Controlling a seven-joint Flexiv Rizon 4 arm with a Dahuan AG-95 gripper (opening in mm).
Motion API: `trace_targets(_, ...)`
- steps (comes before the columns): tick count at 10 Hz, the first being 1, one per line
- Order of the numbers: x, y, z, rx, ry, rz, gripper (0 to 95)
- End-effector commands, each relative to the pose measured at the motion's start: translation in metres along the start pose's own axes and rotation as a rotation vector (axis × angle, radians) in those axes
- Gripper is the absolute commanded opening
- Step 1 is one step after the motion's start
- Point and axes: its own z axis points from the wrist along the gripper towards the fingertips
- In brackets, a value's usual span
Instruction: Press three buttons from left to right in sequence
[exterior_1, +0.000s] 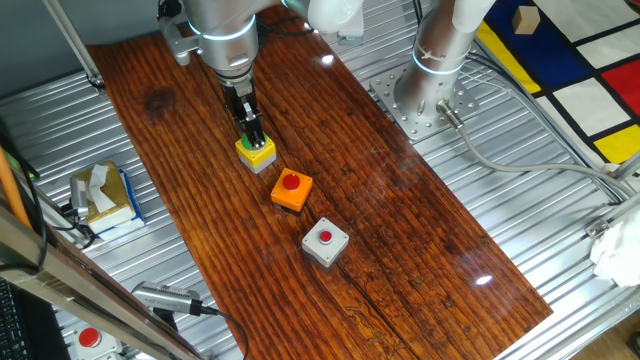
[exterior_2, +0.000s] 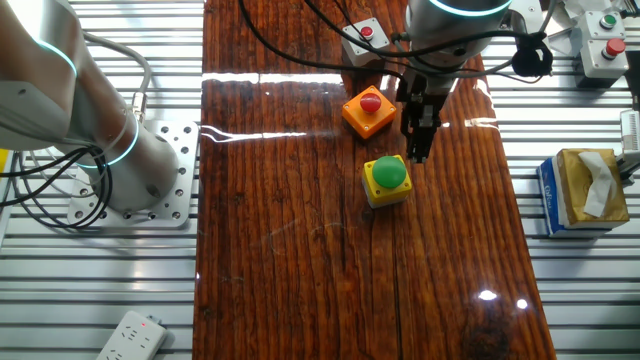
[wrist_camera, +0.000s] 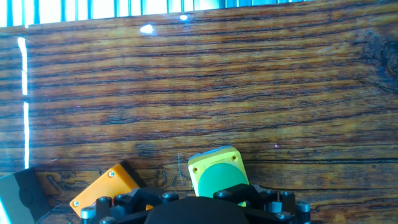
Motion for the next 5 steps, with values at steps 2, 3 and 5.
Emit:
trace_targets(2, -0.0010, 0.0015, -0.0020, -0.019, 0.002, -0.025, 0.0)
trace_targets(3, -0.0025, 0.0032, -0.0035, -0.014, 0.009, -0.019, 0.0)
trace_targets(5, -0.0029, 0.0031, -0.0032, -0.007, 0.015, -0.003, 0.0)
